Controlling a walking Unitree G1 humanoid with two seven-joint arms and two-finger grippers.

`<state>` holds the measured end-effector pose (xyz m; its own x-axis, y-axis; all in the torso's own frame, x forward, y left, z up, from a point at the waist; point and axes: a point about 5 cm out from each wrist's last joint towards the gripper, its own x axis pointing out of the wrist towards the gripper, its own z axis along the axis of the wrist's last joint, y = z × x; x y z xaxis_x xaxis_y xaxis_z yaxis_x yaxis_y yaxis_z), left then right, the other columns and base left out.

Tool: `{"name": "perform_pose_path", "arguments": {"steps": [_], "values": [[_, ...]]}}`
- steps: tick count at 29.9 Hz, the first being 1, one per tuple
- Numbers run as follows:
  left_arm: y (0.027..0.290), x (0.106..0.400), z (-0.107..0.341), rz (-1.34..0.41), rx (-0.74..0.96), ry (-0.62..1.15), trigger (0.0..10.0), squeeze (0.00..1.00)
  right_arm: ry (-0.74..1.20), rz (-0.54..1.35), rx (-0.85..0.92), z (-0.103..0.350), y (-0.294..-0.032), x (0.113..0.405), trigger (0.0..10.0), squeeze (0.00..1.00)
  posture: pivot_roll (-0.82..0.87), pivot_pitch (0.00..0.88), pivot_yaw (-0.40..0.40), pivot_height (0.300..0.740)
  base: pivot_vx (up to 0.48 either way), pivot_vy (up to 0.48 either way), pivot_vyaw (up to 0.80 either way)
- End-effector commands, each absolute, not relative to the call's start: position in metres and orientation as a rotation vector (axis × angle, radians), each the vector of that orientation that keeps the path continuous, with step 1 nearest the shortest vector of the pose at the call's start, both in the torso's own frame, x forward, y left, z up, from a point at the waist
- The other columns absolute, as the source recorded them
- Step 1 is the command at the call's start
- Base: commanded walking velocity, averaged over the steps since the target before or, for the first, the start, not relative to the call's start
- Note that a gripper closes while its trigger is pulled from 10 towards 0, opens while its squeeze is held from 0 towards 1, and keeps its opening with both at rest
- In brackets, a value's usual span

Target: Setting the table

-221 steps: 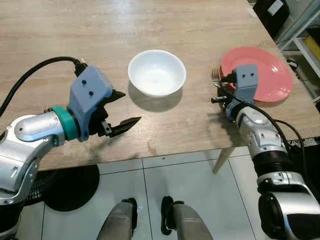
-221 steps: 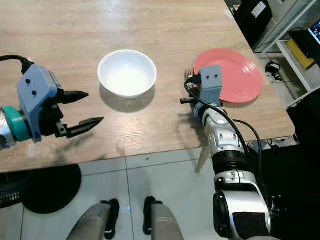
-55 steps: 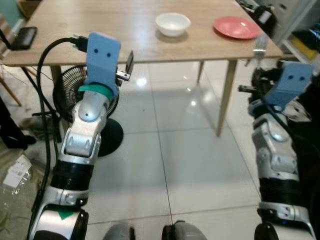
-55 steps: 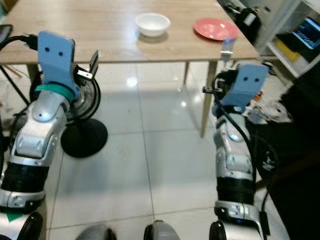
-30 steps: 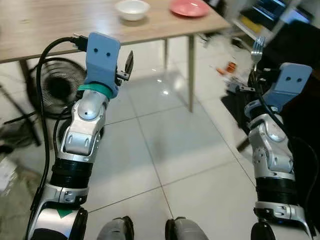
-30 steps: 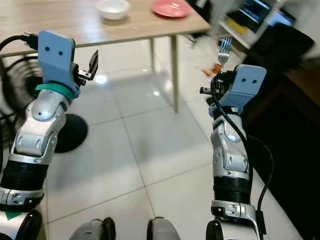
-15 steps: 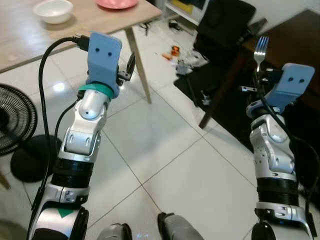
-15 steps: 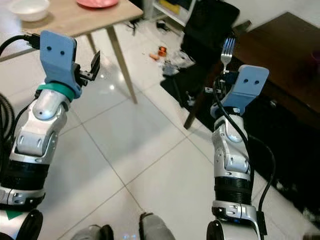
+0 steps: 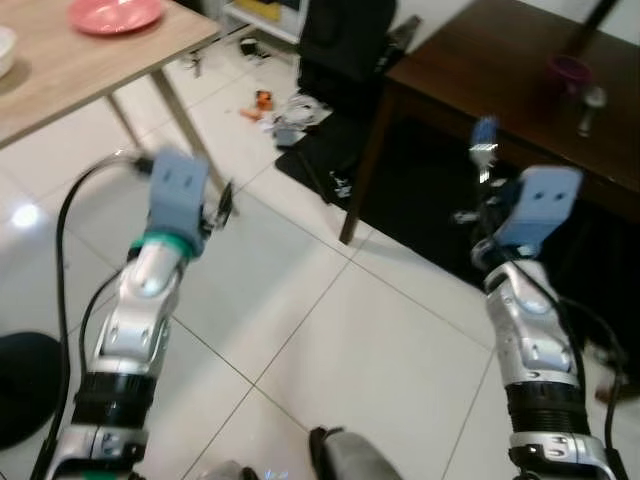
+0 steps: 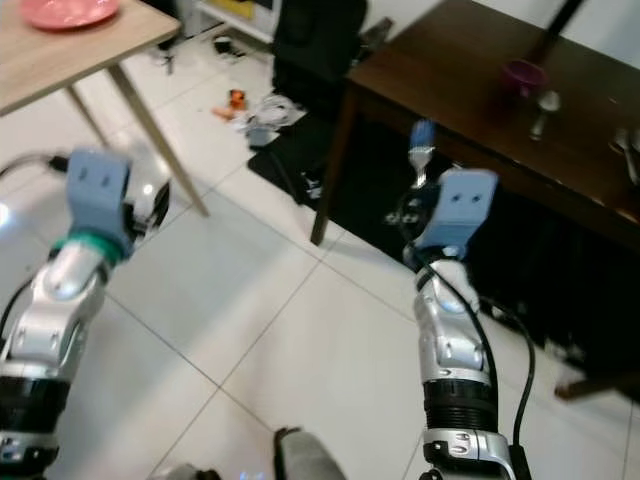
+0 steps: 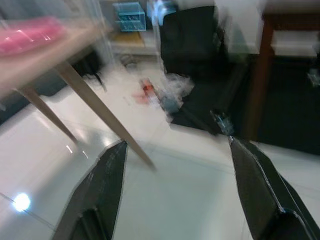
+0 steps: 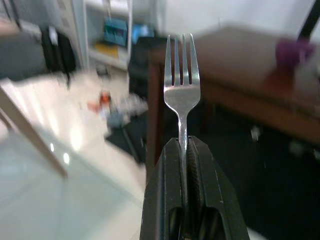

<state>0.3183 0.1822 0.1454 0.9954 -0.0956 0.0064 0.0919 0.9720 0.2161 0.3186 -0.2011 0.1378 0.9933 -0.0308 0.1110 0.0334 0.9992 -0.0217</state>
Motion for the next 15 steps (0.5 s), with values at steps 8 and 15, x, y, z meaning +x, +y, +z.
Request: {"name": "perform_pose_path", "arguments": {"steps": [8, 15], "values": [[0.163, 0.324, 0.152, -0.202, 0.216, -0.062, 10.0, 0.0, -0.121, -0.063, -0.024, 0.139, -0.208, 0.319, 10.0, 0.0, 0.05, 0.022, -0.015, 0.74, 0.0, 0.0, -0.8], [0.155, 0.331, 0.163, -0.235, 0.222, -0.099, 10.0, 0.0, -0.14, -0.095, -0.011, 0.141, -0.213, 0.318, 10.0, 0.0, 0.04, 0.022, 0.001, 0.74, 0.0, 0.0, -0.8]]}}
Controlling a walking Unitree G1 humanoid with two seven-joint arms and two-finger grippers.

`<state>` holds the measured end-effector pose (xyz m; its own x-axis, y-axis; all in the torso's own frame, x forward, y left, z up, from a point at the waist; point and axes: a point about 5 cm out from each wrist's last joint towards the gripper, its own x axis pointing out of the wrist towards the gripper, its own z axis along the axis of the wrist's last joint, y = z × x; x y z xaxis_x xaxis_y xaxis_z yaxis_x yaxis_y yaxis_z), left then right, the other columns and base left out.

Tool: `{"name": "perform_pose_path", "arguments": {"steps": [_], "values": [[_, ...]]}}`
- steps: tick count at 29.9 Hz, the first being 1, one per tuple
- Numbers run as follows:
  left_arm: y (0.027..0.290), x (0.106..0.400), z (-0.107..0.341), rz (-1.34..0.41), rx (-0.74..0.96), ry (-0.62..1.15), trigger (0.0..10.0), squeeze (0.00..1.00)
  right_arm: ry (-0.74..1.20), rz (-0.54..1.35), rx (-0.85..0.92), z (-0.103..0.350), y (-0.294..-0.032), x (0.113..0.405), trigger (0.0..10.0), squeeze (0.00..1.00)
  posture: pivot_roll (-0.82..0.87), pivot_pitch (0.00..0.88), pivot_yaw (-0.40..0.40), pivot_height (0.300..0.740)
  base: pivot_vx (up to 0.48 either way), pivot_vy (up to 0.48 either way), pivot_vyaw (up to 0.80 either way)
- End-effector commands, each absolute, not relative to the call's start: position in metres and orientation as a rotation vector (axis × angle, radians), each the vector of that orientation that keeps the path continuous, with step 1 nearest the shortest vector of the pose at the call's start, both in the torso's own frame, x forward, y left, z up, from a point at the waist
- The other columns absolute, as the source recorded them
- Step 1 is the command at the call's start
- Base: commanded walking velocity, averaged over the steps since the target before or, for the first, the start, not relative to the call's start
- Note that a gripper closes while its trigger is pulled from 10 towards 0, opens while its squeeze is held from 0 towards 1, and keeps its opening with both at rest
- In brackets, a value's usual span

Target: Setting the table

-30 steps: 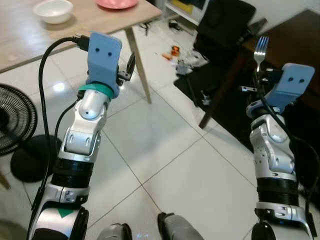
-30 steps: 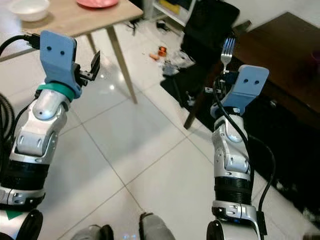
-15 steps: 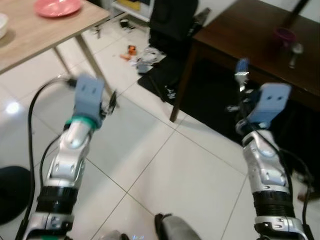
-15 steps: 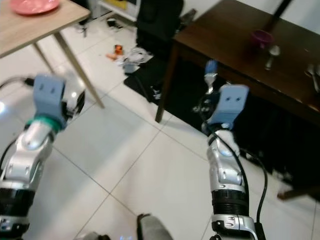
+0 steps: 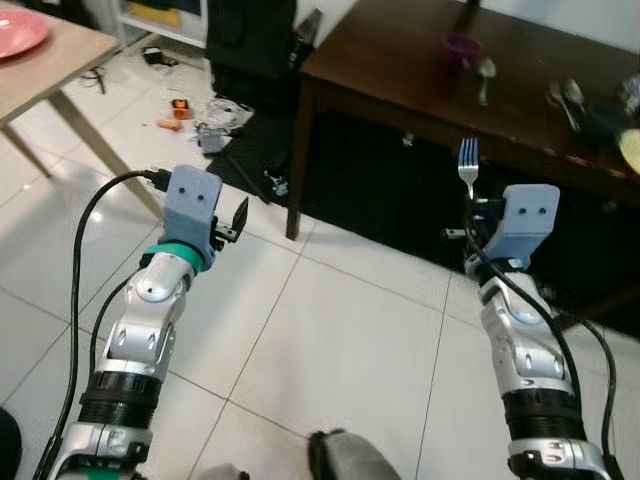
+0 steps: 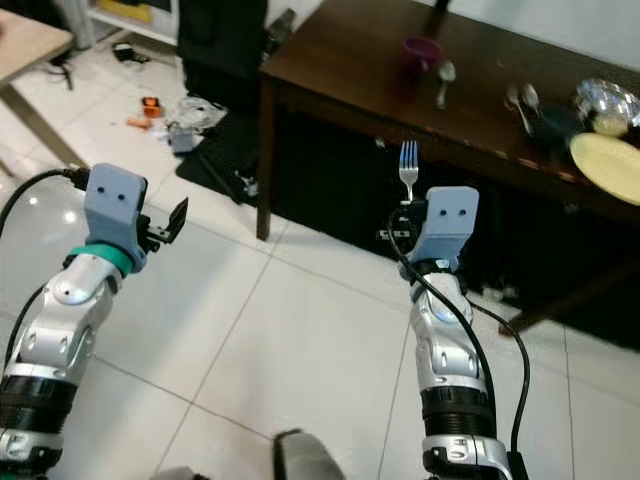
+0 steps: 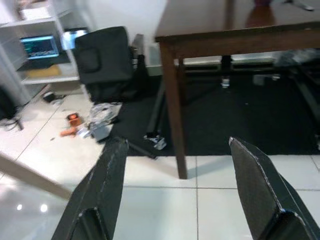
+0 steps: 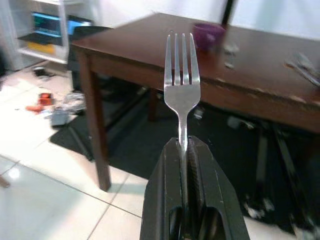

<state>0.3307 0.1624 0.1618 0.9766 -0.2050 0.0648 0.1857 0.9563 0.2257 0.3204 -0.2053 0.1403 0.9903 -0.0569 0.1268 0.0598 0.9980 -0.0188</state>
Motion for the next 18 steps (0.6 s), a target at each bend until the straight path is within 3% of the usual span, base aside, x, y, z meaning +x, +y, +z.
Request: {"name": "perform_pose_path", "arguments": {"steps": [1, 18], "values": [[0.1546, 0.3312, 0.1625, -0.235, 0.222, -0.099, 10.0, 0.0, -0.14, -0.095, -0.011, 0.1413, -0.2134, 0.3182, 10.0, 0.0, 0.04, 0.022, 0.001, 0.74, 0.0, 0.0, -0.8], [0.1558, 0.3366, 0.1723, -0.213, 0.241, -0.126, 10.0, 0.0, -0.157, -0.098, -0.004, 0.1453, -0.21, 0.3238, 10.0, 0.0, 0.06, 0.018, 0.006, 0.74, 0.0, 0.0, -0.8]]}}
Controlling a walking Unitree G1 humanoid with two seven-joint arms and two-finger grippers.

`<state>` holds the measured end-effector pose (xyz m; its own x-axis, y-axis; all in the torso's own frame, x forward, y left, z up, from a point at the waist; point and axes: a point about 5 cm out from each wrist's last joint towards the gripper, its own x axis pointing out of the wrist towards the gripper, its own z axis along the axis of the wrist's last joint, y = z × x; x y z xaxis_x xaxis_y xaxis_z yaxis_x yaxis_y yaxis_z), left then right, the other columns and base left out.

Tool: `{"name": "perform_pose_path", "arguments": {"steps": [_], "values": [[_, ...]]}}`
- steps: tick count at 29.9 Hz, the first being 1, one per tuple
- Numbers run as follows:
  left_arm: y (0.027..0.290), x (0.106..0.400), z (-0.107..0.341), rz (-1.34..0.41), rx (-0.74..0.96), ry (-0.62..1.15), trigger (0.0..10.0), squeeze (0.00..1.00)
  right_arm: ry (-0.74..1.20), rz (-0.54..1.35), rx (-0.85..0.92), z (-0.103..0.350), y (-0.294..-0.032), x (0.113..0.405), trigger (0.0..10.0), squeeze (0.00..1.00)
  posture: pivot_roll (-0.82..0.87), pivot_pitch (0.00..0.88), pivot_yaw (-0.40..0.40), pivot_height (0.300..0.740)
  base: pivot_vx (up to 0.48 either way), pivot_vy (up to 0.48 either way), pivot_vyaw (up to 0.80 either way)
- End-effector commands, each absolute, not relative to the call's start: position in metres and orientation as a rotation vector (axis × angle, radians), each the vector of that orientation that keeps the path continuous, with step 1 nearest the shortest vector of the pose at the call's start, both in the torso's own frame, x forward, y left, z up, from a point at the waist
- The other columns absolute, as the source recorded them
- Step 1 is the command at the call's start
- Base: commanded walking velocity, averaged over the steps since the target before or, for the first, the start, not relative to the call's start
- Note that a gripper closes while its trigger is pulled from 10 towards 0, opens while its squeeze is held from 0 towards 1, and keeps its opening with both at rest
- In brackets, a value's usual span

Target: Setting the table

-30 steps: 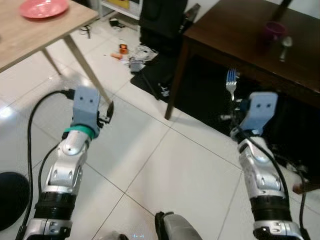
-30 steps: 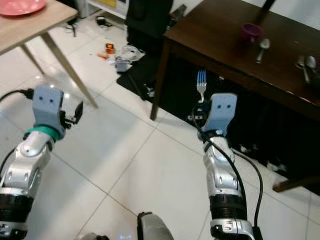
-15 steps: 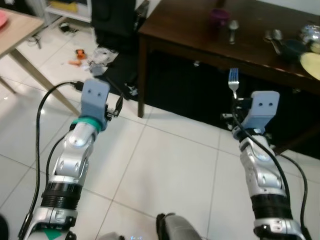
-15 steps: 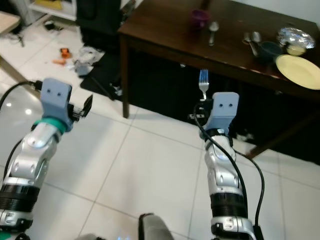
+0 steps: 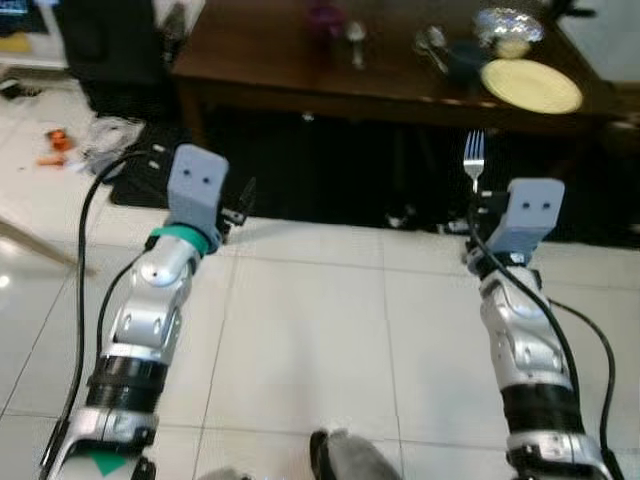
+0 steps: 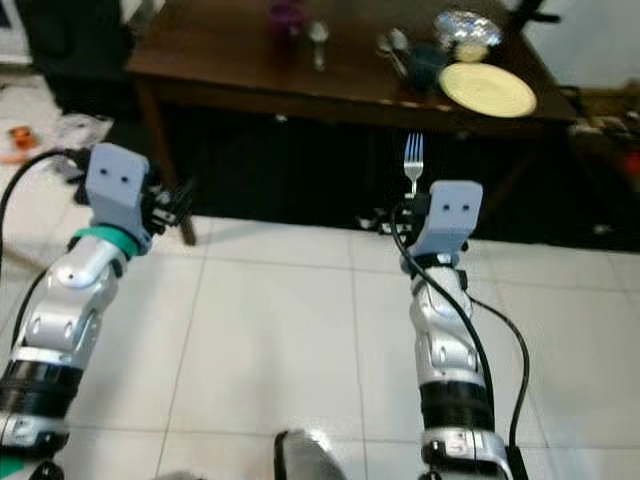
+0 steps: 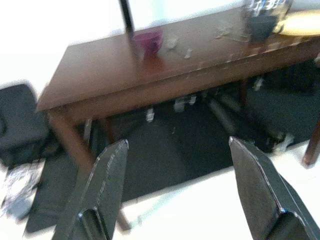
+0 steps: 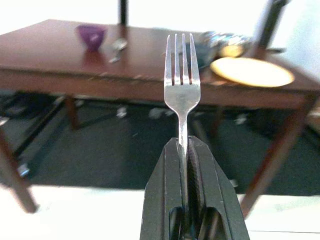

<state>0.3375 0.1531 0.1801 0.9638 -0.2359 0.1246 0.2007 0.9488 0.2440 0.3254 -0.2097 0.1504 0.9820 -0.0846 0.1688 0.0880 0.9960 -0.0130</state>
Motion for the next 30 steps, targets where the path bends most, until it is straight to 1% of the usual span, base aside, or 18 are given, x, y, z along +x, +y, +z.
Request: {"name": "perform_pose_path", "arguments": {"steps": [1, 3, 10, 30], "values": [[0.156, 0.337, 0.172, -0.213, 0.241, -0.126, 10.0, 0.0, -0.157, -0.098, -0.004, 0.145, -0.21, 0.324, 10.0, 0.0, 0.06, 0.018, 0.006, 0.74, 0.0, 0.0, -0.8], [0.156, 0.337, 0.174, -0.205, 0.244, -0.131, 10.0, 0.0, -0.159, -0.099, -0.004, 0.146, -0.21, 0.324, 10.0, 0.0, 0.06, 0.016, 0.006, 0.74, 0.0, 0.0, 0.0], [0.16, 0.343, 0.179, -0.123, 0.276, -0.156, 10.0, 0.0, -0.199, -0.086, 0.001, 0.154, -0.204, 0.328, 10.0, 0.0, 0.06, 0.007, 0.008, 0.74, 0.386, 0.0, 0.0], [0.159, 0.347, 0.186, -0.114, 0.304, -0.188, 10.0, 0.0, -0.214, -0.089, 0.009, 0.157, -0.201, 0.333, 10.0, 0.0, 0.07, 0.0, 0.014, 0.74, 0.427, 0.0, 0.0]]}}
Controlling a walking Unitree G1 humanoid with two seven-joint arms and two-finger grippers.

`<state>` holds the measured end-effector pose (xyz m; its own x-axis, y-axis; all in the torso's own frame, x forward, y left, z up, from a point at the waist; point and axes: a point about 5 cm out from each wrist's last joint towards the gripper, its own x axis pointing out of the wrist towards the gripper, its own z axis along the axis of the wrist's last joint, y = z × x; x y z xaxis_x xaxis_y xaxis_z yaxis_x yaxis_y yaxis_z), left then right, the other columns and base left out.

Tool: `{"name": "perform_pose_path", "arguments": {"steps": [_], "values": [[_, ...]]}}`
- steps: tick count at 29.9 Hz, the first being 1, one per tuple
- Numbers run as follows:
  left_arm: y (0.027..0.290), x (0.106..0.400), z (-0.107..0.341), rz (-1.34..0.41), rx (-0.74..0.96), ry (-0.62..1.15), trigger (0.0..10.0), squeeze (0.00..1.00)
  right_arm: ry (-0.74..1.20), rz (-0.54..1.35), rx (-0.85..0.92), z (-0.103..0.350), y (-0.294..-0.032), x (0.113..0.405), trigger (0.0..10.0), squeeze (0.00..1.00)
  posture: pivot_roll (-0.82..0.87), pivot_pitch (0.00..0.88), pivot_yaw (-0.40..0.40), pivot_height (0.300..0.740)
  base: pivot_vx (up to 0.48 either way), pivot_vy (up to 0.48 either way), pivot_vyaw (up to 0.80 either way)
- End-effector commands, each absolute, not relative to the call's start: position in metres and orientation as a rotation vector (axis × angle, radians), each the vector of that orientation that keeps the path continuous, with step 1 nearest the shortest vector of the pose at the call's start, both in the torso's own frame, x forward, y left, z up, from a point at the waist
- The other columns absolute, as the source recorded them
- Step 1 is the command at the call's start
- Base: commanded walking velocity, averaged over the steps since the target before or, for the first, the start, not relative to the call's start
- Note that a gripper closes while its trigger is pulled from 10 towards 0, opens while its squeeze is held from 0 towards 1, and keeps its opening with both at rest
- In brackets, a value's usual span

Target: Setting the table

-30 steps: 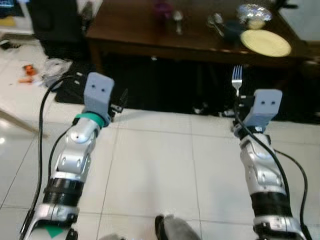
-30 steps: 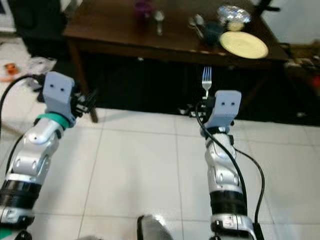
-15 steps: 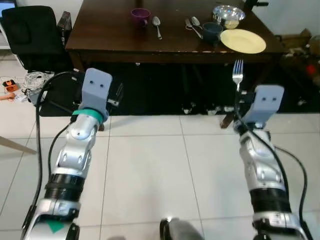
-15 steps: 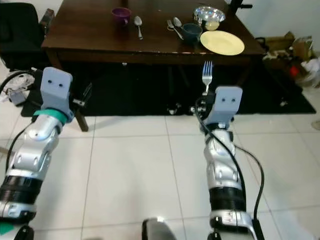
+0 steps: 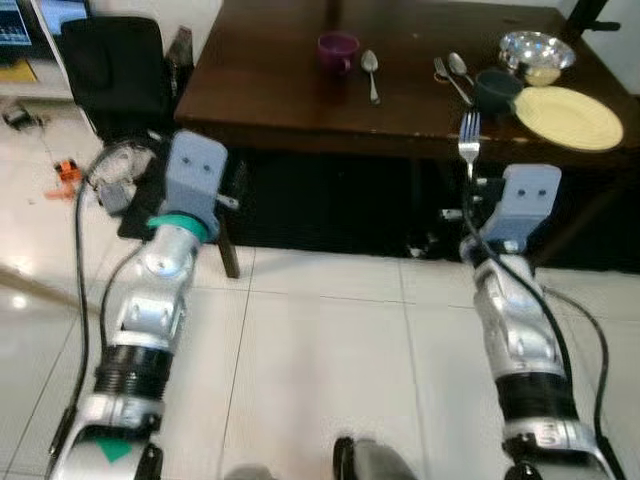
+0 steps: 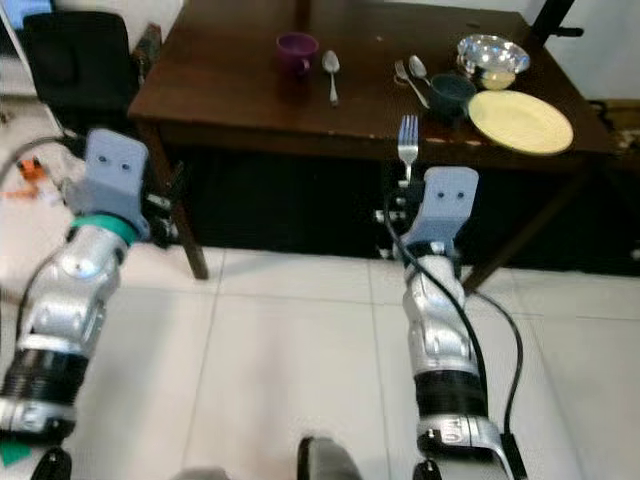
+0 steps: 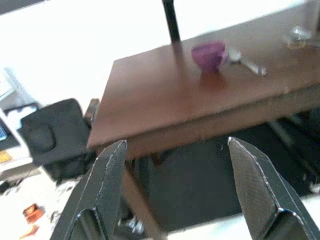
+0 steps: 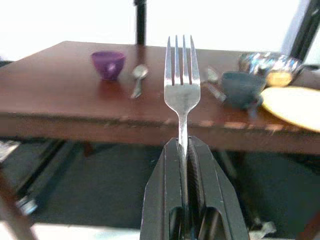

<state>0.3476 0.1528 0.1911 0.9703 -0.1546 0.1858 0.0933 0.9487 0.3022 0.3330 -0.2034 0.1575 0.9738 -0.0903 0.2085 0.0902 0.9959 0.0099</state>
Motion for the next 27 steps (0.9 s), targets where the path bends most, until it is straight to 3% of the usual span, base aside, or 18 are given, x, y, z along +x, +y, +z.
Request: {"name": "perform_pose_path", "arguments": {"steps": [1, 8, 18, 27], "values": [[0.1577, 0.3474, 0.1874, -0.119, 0.305, -0.194, 10.0, 0.0, -0.216, -0.092, 0.009, 0.1573, -0.2015, 0.3335, 10.0, 0.0, 0.07, 0.0, 0.017, 0.74, 0.428, 0.0, 0.0], [0.1569, 0.3481, 0.1884, -0.124, 0.307, -0.201, 10.0, 0.0, -0.216, -0.098, 0.011, 0.1576, -0.2024, 0.3342, 10.0, 0.0, 0.07, 0.0, 0.017, 0.74, 0.428, 0.0, 0.0], [0.1557, 0.3487, 0.1885, -0.13, 0.306, -0.203, 10.0, 0.0, -0.213, -0.115, 0.009, 0.1572, -0.2069, 0.3341, 10.0, 0.0, 0.07, 0.0, 0.018, 0.74, 0.426, 0.0, -0.74], [0.1551, 0.3481, 0.1882, -0.129, 0.305, -0.204, 10.0, 0.0, -0.216, -0.119, -0.003, 0.1575, -0.208, 0.3343, 10.0, 0.0, 0.07, 0.0, 0.015, 0.74, 0.428, 0.0, 0.0]]}}
